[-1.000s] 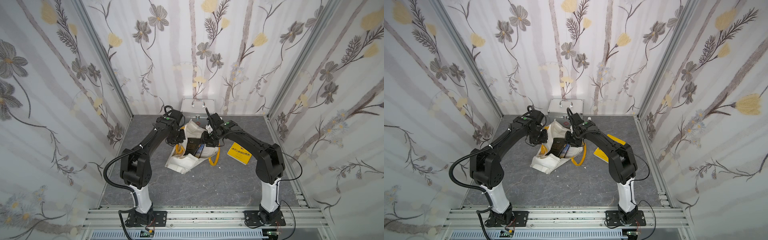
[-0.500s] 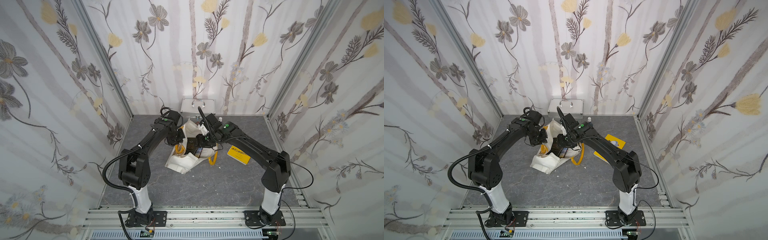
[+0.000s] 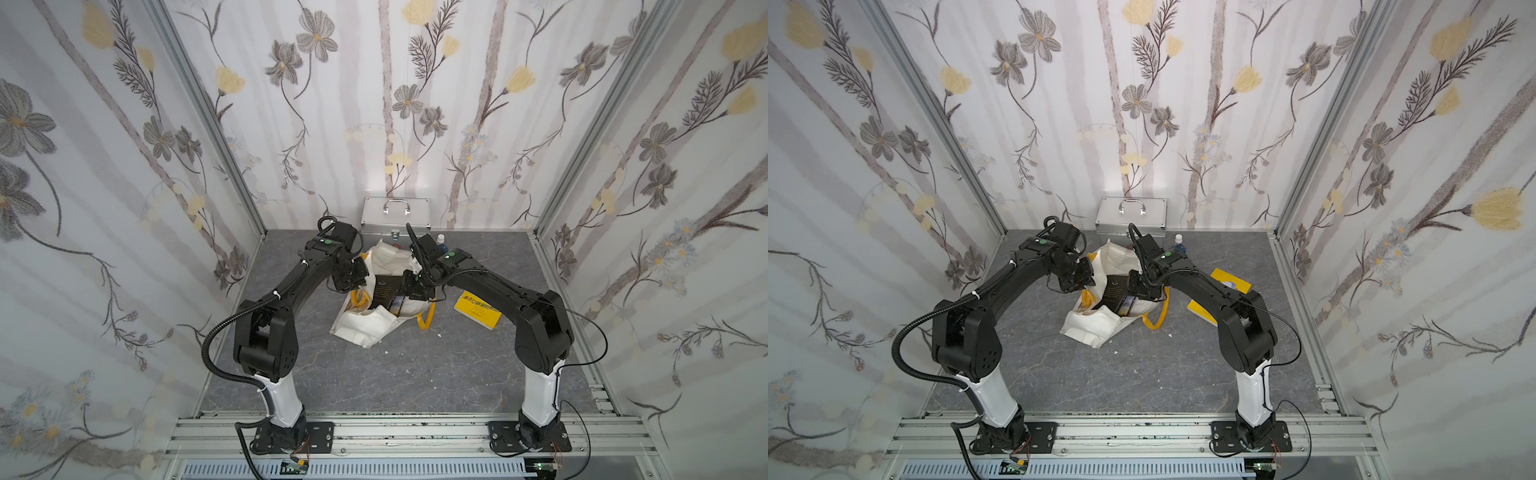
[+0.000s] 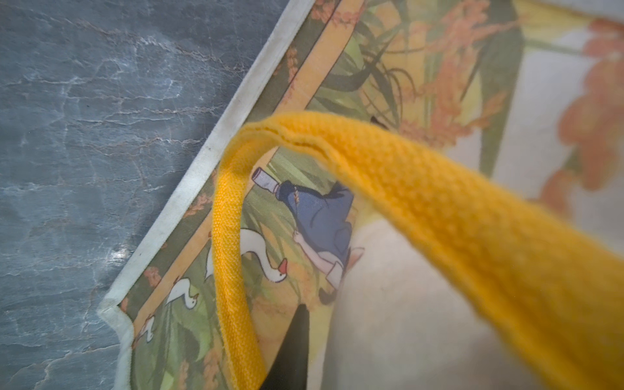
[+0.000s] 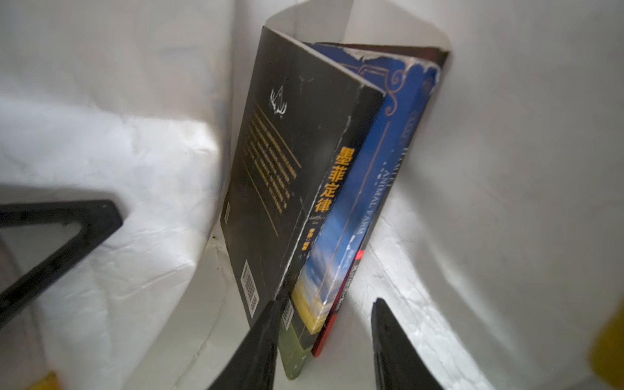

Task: Take out the books from the canvas bag
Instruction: Pick up the book from the canvas bag.

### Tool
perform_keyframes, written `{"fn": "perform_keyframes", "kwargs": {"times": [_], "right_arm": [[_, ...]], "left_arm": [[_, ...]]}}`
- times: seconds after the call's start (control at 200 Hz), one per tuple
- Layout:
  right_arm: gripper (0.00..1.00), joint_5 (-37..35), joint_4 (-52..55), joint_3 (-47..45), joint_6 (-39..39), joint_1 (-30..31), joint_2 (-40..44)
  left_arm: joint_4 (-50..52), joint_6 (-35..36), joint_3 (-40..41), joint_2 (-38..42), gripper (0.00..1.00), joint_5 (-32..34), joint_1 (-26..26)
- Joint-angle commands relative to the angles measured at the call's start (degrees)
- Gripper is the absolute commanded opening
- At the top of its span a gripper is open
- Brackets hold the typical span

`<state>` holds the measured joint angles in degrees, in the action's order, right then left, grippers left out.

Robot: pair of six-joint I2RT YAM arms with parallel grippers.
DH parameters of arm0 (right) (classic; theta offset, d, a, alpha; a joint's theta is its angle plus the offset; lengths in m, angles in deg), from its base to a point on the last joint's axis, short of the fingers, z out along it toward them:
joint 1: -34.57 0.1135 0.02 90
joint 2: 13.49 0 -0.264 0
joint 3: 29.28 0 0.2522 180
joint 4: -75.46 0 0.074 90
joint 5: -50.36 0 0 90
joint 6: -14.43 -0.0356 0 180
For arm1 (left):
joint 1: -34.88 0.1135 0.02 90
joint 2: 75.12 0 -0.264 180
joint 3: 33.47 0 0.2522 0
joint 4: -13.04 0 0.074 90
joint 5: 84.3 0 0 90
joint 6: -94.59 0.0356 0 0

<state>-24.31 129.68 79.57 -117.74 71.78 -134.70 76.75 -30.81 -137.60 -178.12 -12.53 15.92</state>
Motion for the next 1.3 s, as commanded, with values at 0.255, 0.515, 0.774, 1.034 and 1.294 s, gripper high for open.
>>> {"fn": "perform_keyframes", "kwargs": {"times": [0.255, 0.515, 0.774, 1.034, 1.294], "right_arm": [[0.42, 4.14, -8.03, -1.29, -7.95, -0.03, -3.86], [0.38, 8.15, -22.71, -5.94, -9.44, 1.01, -2.76], [0.19, 13.4, -42.75, -13.09, -8.72, 1.28, -0.04], [0.08, 10.98, -41.12, -11.05, -6.44, 1.02, -0.82], [0.22, 6.73, -25.54, 0.37, -3.45, 1.11, -9.02]], "left_arm": [[-9.97, -1.18, 4.95, 1.85, 0.17, -6.15, 0.31], [-15.78, -3.79, 6.7, 1.96, 0.17, -9.68, 0.43], [-18.76, -4.25, 9.68, 2.94, 0.17, -11.65, 0.46], [-18.75, -4.37, 9.68, 3.47, 0.17, -11.91, 0.42], [-23.61, -8.46, 12.16, 3.24, 0.16, -14.69, 0.44]]}}
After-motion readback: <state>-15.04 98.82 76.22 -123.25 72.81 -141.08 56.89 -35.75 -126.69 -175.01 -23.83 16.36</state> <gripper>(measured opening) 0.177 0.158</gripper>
